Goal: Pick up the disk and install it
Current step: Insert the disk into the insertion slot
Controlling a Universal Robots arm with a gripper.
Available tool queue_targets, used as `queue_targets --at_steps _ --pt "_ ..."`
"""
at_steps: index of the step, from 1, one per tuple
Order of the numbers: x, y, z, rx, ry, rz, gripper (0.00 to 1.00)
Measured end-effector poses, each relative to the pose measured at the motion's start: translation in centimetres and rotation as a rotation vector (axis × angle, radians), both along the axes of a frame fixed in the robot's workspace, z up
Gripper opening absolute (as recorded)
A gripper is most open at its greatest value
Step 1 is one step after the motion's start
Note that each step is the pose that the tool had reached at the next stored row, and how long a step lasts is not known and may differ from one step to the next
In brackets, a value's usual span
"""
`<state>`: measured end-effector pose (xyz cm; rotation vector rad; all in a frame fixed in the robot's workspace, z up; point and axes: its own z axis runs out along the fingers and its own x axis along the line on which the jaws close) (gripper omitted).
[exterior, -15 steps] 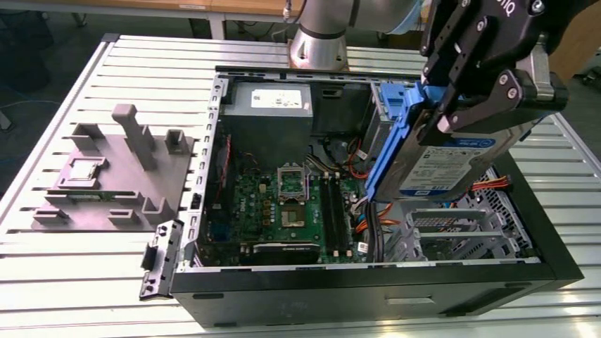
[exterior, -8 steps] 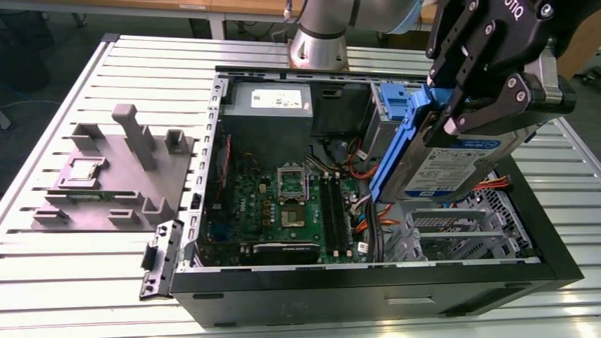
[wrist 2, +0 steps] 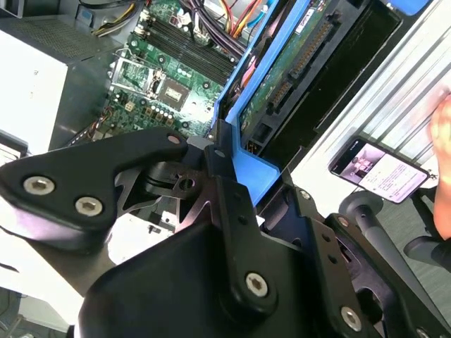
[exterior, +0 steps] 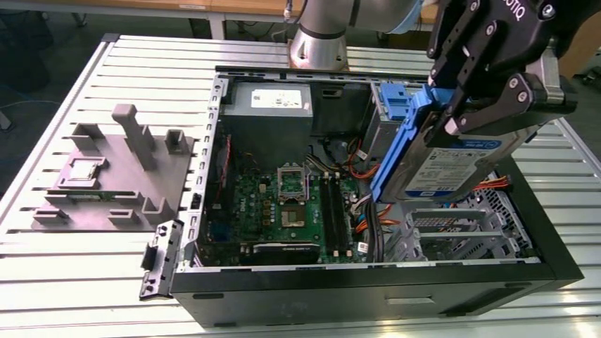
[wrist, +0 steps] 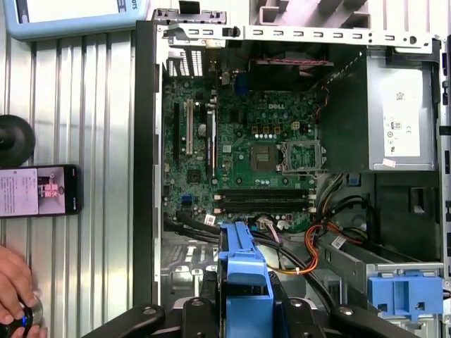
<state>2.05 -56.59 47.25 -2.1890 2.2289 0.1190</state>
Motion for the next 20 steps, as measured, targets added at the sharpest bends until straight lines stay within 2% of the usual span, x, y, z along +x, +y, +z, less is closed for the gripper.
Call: queue_targets --at_steps 8,13,20 --pt "1.55 0.0 -0.18 0.0 0.0 0.0 0.36" --pt "2.07 -0.1 -0.36 -0.0001 0.0 0.0 0.36" --pt "2.35 -1.01 -0.61 -0.0001 0.0 0.0 0.36"
